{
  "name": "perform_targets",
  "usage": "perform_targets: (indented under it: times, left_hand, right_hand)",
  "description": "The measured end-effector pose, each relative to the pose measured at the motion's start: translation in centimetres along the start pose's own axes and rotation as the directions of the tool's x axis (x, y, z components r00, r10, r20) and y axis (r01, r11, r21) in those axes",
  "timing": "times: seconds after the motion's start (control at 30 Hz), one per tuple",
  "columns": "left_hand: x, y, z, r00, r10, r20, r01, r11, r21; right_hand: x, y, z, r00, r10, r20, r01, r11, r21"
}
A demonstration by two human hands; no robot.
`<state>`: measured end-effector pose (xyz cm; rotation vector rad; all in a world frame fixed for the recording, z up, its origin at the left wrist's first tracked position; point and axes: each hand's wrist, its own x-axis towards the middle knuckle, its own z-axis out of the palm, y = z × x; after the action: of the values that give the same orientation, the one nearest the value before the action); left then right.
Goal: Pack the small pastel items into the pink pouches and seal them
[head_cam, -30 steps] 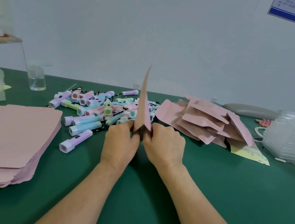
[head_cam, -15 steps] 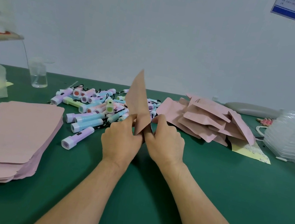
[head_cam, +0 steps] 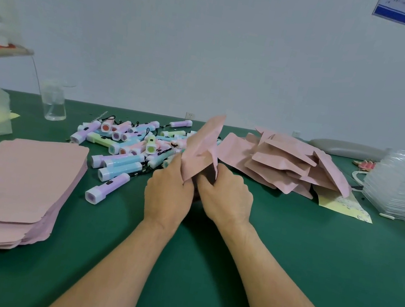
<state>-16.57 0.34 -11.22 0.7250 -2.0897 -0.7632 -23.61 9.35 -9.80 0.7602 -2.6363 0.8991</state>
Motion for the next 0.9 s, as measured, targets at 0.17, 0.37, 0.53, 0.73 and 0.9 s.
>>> perform_targets:
  times: [0.17, 0.37, 0.53, 0.73, 0.9]
  left_hand:
    - [0.1, -0.1, -0.8, 0.999, -0.018, -0.040, 0.021, 0.998, 0.064]
    - [-0.4, 0.3, -0.9, 0.974, 0.029, 0.224, 0.080, 0.883, -0.462]
    - [0.4, 0.7, -1.5, 0.909, -0.150, 0.388, 0.403, 0.551, -0.731]
    - [1.3, -0.5, -2.5, 0.783, -0.016, 0.622, 0.620, 0.103, -0.778]
    - [1.4, -1.7, -2.7, 0.770, -0.048, 0.636, 0.626, -0.135, -0.768]
  right_hand:
    - [0.6, 1.0, -0.1, 0.998, 0.047, -0.029, -0.047, 0.999, -0.020]
    - [0.7, 0.9, -0.5, 0.996, 0.038, -0.084, -0.037, 0.999, 0.012]
    - [0.6, 0.8, -1.5, 0.974, -0.195, -0.113, 0.169, 0.964, -0.204]
    - [-1.5, -2.5, -1.8, 0.771, -0.618, -0.150, 0.554, 0.769, -0.321]
    - [-1.9, -3.2, -0.4, 0.871, -0.483, -0.096, 0.407, 0.815, -0.411]
